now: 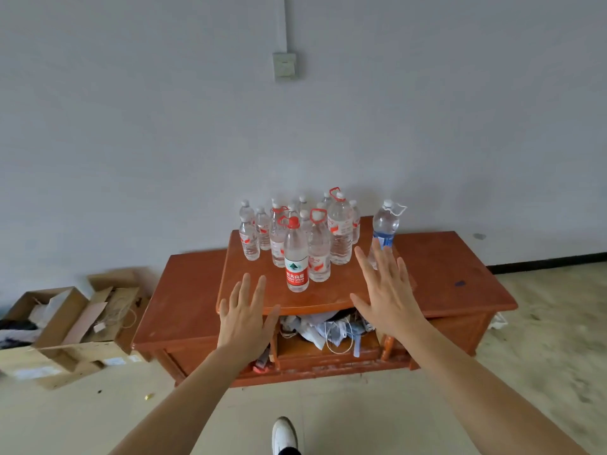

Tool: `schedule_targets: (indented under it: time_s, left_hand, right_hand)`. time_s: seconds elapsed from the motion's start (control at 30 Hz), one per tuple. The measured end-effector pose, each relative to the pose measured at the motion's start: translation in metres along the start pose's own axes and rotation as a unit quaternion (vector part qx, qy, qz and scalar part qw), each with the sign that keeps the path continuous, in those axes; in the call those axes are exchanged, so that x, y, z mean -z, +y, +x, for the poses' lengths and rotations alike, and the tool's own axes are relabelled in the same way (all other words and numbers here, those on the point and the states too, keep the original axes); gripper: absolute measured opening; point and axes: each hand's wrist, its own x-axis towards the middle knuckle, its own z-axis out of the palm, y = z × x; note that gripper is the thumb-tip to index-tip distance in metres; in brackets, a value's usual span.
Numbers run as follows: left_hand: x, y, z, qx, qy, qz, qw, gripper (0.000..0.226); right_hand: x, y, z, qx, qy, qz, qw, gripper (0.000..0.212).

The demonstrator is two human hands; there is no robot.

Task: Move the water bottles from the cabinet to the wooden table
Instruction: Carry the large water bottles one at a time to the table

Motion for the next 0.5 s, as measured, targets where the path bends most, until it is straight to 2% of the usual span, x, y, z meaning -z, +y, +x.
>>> schedule_targets:
  time_s: [0.13, 0.3, 0.5]
  left_hand:
    - [-0.032, -0.023, 0.09, 0.027, -0.027, -0.051, 0.998, 0.072]
    - [-0.064, -0.055, 0.186, 0.043, -0.092, -0.078, 0.992, 0.074]
    - [-0.094, -0.081, 0.252, 0.059, -0.149, -0.097, 0.982, 0.076]
  right_hand:
    - [-0.043, 0.006, 0.082, 0.026, -0.015, -0.007, 1.0, 0.107]
    - [-0.085, 0.001, 0.184, 0.015, -0.052, 0.018, 0.998, 0.106]
    - [-0.124, -0.022, 0.275, 0.027, -0.059, 0.157, 0.985, 0.091]
